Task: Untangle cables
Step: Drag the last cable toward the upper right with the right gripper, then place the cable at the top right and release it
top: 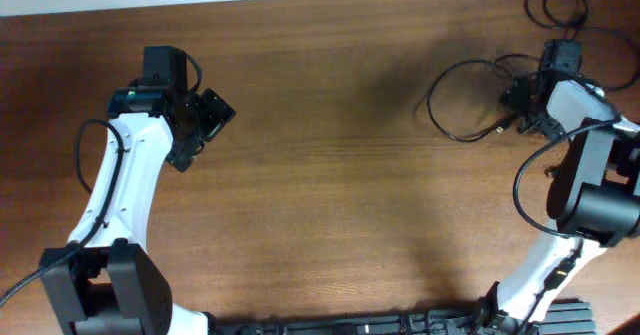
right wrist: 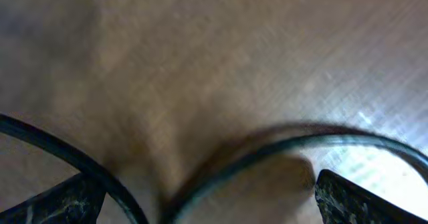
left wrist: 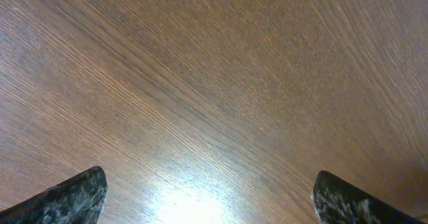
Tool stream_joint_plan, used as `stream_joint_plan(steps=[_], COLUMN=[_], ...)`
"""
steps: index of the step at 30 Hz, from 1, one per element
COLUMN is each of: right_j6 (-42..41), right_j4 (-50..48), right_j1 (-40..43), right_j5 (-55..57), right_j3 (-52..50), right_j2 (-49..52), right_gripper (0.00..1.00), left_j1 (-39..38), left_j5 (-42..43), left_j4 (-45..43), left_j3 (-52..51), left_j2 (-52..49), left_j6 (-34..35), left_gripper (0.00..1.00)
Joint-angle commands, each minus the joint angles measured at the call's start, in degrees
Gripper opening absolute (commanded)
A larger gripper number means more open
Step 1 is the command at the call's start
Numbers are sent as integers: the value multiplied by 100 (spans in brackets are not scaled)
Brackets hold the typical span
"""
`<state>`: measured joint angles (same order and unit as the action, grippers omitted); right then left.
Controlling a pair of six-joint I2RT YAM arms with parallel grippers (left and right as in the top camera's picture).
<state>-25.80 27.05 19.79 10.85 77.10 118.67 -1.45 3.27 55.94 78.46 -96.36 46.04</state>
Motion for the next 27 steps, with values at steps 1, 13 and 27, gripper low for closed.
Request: stream_joint_plan(steps=[1,13,27], right_j6=[273,5080,2966], right_j4=[-166,212,-87], right_j1=[13,-522,988], right_j5=[-37,-2540,-358], right_j3=[-127,1613,1611], right_j2=[568,643,826], right_gripper=[82,4,99], left_j1=[-4,-4,-4], left_j5=[42,42,42], left_j4=[-9,-9,-9], left_j3=[28,28,28], left_j2=[-46,-46,-46], left_j6=[-52,-52,-52], left_gripper=[99,99,99])
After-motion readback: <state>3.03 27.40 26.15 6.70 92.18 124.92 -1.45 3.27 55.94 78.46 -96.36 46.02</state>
